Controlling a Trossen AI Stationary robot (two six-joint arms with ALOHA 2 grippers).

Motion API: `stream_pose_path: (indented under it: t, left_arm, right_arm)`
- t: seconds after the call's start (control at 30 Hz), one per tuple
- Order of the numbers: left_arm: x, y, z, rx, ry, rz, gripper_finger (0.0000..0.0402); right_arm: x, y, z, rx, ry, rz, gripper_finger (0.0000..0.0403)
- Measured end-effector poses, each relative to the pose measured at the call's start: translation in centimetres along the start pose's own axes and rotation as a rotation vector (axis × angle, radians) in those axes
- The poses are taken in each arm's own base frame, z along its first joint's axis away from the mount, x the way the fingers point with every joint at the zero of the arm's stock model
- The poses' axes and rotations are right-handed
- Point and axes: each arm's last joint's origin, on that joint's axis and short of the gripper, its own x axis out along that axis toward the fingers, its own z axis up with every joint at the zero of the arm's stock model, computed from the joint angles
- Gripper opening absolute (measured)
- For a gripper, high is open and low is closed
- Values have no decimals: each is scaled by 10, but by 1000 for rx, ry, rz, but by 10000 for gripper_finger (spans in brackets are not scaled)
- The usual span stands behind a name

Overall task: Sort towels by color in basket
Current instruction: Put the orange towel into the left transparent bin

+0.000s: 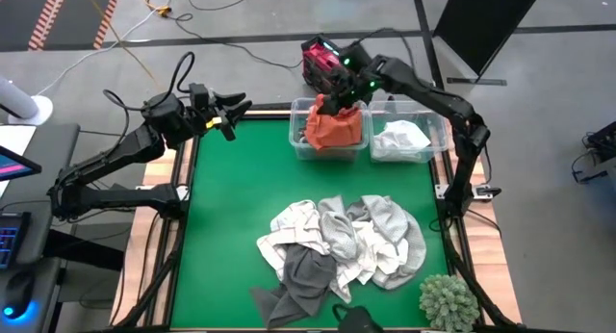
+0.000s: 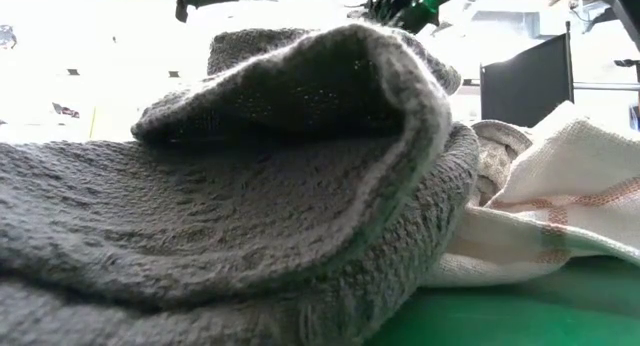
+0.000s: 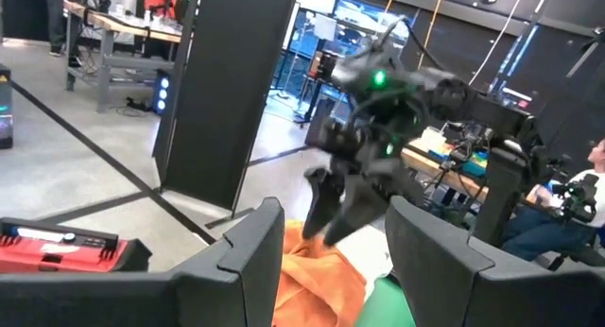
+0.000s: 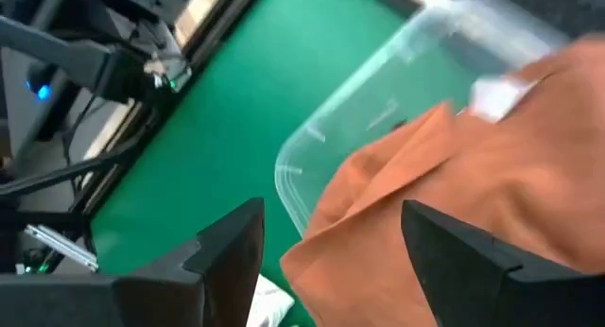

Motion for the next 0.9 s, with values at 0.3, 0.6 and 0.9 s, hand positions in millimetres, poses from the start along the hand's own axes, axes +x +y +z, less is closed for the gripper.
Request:
stream_pose_path:
  t: [0.3, 0.6, 0.9]
  left_arm:
    - [0, 1, -2, 3, 19, 6, 175]
    - [0, 1, -2, 14, 17, 6, 175]
    - [-6, 0, 1, 8, 8, 3, 175]
  right_arm:
    - [78, -68, -51, 229, -33, -18, 276]
    - [90, -86, -71, 324, -6, -27, 276]
    - [39, -29, -25, 195, -97, 18, 276]
